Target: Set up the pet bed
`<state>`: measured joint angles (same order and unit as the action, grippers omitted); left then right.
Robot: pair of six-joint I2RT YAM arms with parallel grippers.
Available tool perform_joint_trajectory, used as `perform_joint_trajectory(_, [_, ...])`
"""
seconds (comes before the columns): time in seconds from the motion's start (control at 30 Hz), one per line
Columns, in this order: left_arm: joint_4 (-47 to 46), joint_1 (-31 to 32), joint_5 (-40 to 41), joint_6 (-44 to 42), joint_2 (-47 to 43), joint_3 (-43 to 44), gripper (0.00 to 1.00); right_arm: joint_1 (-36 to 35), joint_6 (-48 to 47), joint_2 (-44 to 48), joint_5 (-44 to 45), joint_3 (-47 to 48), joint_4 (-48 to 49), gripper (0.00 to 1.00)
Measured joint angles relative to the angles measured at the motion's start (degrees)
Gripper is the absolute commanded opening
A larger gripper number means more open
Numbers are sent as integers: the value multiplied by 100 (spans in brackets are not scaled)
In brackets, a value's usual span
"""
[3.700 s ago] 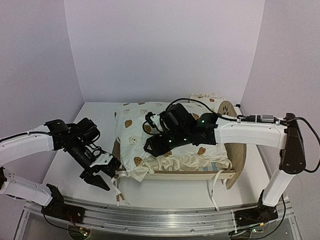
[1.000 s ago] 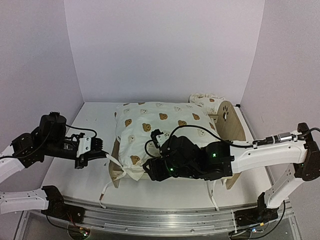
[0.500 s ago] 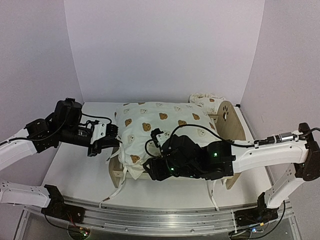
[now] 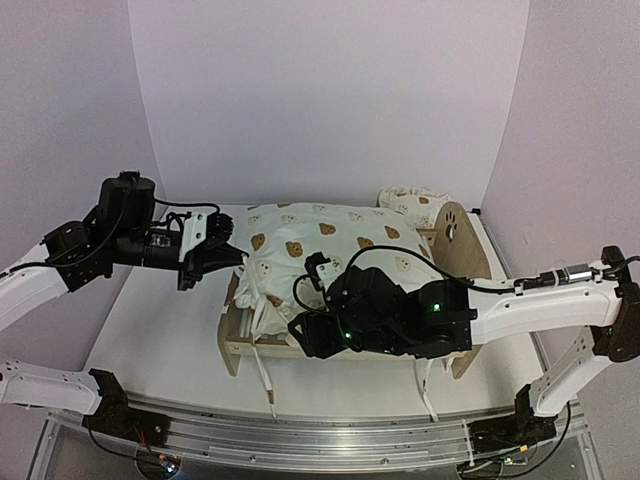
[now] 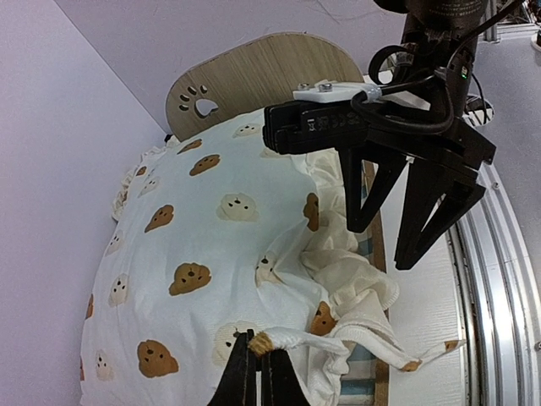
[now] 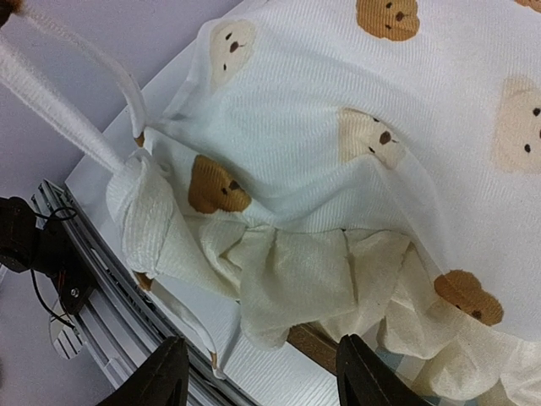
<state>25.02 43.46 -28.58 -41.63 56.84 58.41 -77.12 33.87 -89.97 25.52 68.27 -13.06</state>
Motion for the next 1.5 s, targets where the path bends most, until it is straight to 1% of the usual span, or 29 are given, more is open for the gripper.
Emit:
perform_joint_trajectory(0.2, [12,0,-180,278,141,50,0,0,-2,33,4,-46,1,59])
perform_joint_trajectory(0.37, [10,0,-370,484,245,347,0,0,0,67,23,-88,-1,59])
perform_joint_trajectory(0.6, [9,0,-315,584,239,396,0,0,0,103,26,-90,0,59])
perform_joint_trajectory(0.7, [-11,0,-293,881,204,224,0,0,0,128,39,-90,0,60])
perform_joint_trajectory(1.0, [-270,0,-123,1835,0,-829,0,0,2,133,46,-90,0,60])
perform_joint_trajectory(1.27, [-559,0,-360,2399,32,-735,0,5,-66,111,-5,-68,-7,62])
perform_joint_trajectory(1.4, [-624,0,-499,2759,121,-559,0,23,-522,-302,-330,444,-48,66])
perform_joint_trajectory(1.5, [-659,0,-536,2982,153,-518,0,23,-918,-696,-485,923,145,69])
